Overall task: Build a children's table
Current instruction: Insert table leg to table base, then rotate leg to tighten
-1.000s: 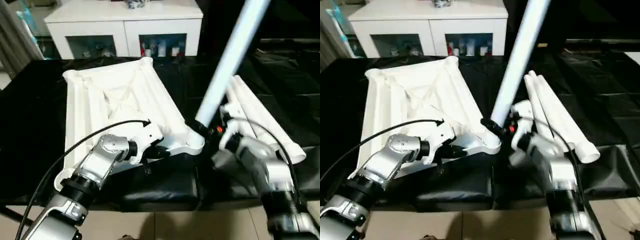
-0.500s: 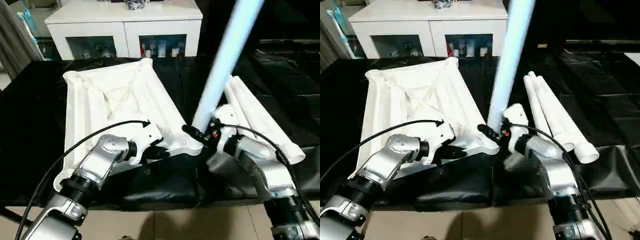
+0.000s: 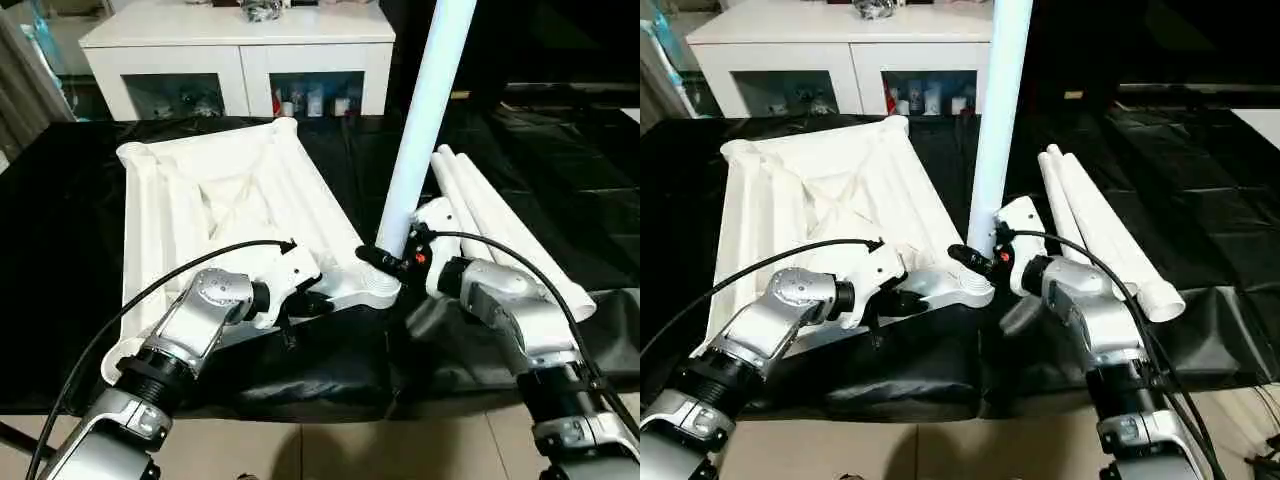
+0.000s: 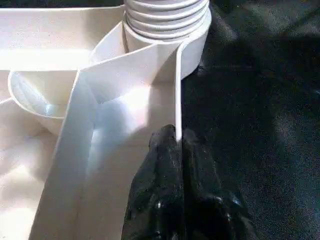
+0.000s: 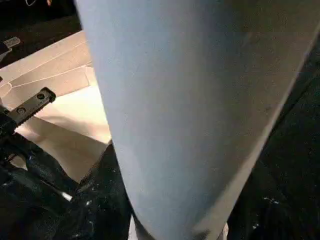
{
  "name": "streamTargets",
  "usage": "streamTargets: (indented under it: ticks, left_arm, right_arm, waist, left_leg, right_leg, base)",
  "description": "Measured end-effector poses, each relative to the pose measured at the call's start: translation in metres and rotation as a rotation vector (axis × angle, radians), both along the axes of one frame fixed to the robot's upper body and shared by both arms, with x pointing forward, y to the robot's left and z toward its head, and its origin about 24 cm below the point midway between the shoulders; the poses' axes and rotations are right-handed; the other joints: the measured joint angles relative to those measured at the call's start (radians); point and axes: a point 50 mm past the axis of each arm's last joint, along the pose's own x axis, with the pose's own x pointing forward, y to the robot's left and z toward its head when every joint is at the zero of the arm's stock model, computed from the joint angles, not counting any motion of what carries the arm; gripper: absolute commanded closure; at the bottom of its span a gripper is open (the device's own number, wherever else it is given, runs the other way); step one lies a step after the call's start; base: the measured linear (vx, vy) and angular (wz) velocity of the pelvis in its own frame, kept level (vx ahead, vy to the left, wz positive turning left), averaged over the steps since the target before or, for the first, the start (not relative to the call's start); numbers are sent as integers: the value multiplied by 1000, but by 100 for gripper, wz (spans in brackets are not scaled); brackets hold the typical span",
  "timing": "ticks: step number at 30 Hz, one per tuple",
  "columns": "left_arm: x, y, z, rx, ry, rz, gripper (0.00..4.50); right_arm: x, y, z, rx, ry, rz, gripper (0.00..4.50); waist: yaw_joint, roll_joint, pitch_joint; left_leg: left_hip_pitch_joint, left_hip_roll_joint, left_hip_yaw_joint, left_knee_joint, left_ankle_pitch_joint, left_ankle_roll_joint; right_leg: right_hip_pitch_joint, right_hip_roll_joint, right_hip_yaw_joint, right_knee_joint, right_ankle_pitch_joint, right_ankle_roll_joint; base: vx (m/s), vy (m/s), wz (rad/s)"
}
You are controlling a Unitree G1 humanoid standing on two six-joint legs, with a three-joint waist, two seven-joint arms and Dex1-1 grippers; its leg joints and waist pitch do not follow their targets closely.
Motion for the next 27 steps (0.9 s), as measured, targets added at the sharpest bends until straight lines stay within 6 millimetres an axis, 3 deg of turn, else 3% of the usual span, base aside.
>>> streamTargets:
  ticks: [15, 19, 21, 23, 26, 27]
  left_arm:
    - [2, 4, 0, 11, 13, 3, 450]
    - [7, 0, -4, 13, 2, 76, 450]
    - [12, -10, -6, 11, 2, 136, 450]
    - [16, -21, -8, 9, 4, 200, 450]
    - [23, -38, -11, 10, 19, 281, 450]
    - [25, -46, -12, 14, 21, 311, 450]
  right_arm:
    - [3, 1, -1, -13, 20, 8, 264]
    - [10, 10, -7, 12, 12, -118, 264]
    - [18, 15, -9, 18, 9, -236, 264]
    - [26, 17, -11, 19, 15, -349, 264]
    - [36, 23, -13, 16, 30, -497, 264]
    - [40, 24, -13, 12, 39, -558, 264]
  waist:
    - [-2, -4, -2]
    - [-6, -6, -3]
    - [-16, -5, -2]
    - [-28, 1, 1]
    - [-41, 16, 9]
    - [-39, 23, 15]
  left_leg:
    - [3, 0, 0, -2, 0, 0]
    - [12, 0, -1, -8, 0, 0]
    - [14, 0, -7, -11, 0, 0]
    - [15, 0, -18, -13, 0, 0]
    - [23, -1, -30, -22, -1, 0]
    - [24, 1, -27, -34, -1, 0]
  right_leg:
    - [1, 0, 0, -1, 0, 0]
    - [7, 1, -2, -10, -1, 1]
    - [11, 1, -10, -24, -1, 1]
    - [16, 0, -26, -42, -1, 1]
    - [39, 0, -56, -77, -3, -2]
    - [54, -1, -61, -67, -17, -13]
  base:
    - [0, 0, 0]
    - [0, 0, 0]
    - [0, 0, 0]
    - [-68, 42, -8]
    - [-64, 45, -3]
    - [-71, 32, 3]
